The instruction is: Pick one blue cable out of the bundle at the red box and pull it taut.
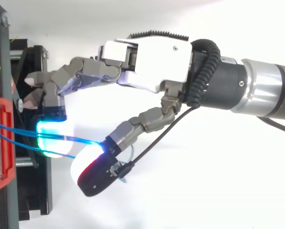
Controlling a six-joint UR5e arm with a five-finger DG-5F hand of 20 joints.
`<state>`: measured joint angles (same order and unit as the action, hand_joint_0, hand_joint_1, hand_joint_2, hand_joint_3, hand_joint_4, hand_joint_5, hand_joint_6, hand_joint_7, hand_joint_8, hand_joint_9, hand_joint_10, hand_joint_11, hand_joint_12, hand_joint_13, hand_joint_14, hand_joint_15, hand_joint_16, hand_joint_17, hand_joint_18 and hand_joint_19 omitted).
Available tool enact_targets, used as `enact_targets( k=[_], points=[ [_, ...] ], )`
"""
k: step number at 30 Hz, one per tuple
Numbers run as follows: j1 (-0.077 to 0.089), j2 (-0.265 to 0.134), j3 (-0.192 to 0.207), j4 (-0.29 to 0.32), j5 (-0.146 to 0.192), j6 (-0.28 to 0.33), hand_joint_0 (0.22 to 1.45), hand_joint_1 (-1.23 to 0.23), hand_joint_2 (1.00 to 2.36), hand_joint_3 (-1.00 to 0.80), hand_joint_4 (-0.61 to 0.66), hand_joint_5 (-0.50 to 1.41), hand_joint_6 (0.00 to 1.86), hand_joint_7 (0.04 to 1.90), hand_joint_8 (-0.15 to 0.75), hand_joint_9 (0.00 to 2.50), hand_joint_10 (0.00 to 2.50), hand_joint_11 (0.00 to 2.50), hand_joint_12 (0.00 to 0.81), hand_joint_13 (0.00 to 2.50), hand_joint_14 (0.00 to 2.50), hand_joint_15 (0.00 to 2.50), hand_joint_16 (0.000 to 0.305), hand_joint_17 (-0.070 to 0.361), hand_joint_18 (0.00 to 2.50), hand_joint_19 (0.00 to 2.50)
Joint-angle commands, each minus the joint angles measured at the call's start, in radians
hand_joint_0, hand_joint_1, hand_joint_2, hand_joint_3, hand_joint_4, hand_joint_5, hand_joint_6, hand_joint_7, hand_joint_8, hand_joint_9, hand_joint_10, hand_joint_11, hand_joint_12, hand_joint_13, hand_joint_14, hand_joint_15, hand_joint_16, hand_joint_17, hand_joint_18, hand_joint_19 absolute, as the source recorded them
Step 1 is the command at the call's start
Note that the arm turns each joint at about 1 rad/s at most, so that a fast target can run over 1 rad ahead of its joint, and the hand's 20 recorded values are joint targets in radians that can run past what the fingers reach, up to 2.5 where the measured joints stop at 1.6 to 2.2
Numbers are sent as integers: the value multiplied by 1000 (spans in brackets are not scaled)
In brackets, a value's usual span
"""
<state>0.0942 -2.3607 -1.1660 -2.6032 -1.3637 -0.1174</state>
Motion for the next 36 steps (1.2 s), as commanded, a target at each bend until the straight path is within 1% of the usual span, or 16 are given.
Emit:
enact_targets(
  k=[1, 3, 6, 7, 10, 11, 13, 16, 18, 22, 25, 29, 31, 34, 35, 36],
  points=[
    [1, 0, 0, 0, 0, 1, 516, -915, 1000, -500, 146, -242, 920, 829, 310, 446, 8, 328, 389, 183, 2, 65, 59, 132, 259, 13],
    [1, 0, 0, 0, 0, 1, 489, -842, 1000, -500, 170, -228, 911, 829, 336, 492, 5, 334, 400, 191, 2, 72, 61, 137, 259, 35],
    [1, 0, 0, 0, 0, -1, 490, -786, 1000, -500, 164, -214, 902, 844, 344, 527, 8, 330, 401, 197, 2, 80, 61, 137, 254, 55],
    [1, 0, 0, 0, 0, 1, 505, -742, 1000, -500, 160, -207, 897, 854, 344, 537, 6, 330, 396, 195, 2, 81, 60, 135, 246, 57],
    [-1, 0, 0, 0, 0, -1, 549, -672, 1000, -500, 151, -196, 887, 910, 340, 566, 6, 325, 380, 201, 3, 85, 57, 129, 234, 75],
    [1, 0, 0, 0, 0, 1, 549, -674, 1000, -500, 155, -196, 887, 913, 341, 568, 6, 318, 379, 202, 3, 85, 57, 128, 234, 81],
    [1, 0, 0, 0, 0, -1, 589, -655, 1005, -420, 145, -193, 891, 934, 341, 579, 6, 320, 371, 208, 2, 86, 55, 123, 229, 81],
    [1, 0, 0, 0, 0, -1, 599, -674, 1011, -306, 140, -194, 903, 967, 340, 587, 7, 347, 370, 222, 3, 97, 54, 121, 238, 86],
    [1, 0, 0, -2, 0, 1, 604, -695, 1012, -228, 154, -193, 921, 938, 352, 600, 6, 359, 382, 233, 3, 97, 56, 127, 262, 80],
    [1, 1, 0, 0, 0, -1, 616, -713, 1011, -161, 154, -190, 936, 927, 370, 622, 6, 372, 393, 257, 4, 94, 59, 133, 298, 70],
    [1, 0, 0, 0, 0, -1, 652, -773, 1014, -219, 110, -195, 936, 931, 345, 602, 7, 379, 369, 253, 2, 80, 54, 122, 306, 63],
    [1, 0, 0, 0, 0, -1, 691, -853, 1012, -313, 111, -195, 935, 897, 335, 598, 7, 381, 373, 263, 3, 74, 54, 122, 317, 34],
    [1, 0, 0, -3, 0, 1, 718, -873, 1006, -395, 109, -194, 930, 878, 329, 590, 7, 379, 376, 259, 2, 61, 54, 122, 329, 12],
    [1, 0, 0, -2, 0, 1, 759, -901, 1000, -499, 106, -196, 917, 927, 325, 574, 7, 370, 378, 254, 0, 50, 54, 122, 332, 0],
    [2, 0, 2, -2, 0, -1, 775, -913, 1000, -500, 116, -196, 917, 949, 324, 572, 9, 367, 377, 254, 1, 47, 54, 122, 330, 0],
    [1, 0, 2, -3, 0, 1, 782, -911, 1000, -500, 124, -195, 919, 929, 321, 571, 7, 368, 377, 255, 3, 46, 54, 122, 338, 0]
  ],
)
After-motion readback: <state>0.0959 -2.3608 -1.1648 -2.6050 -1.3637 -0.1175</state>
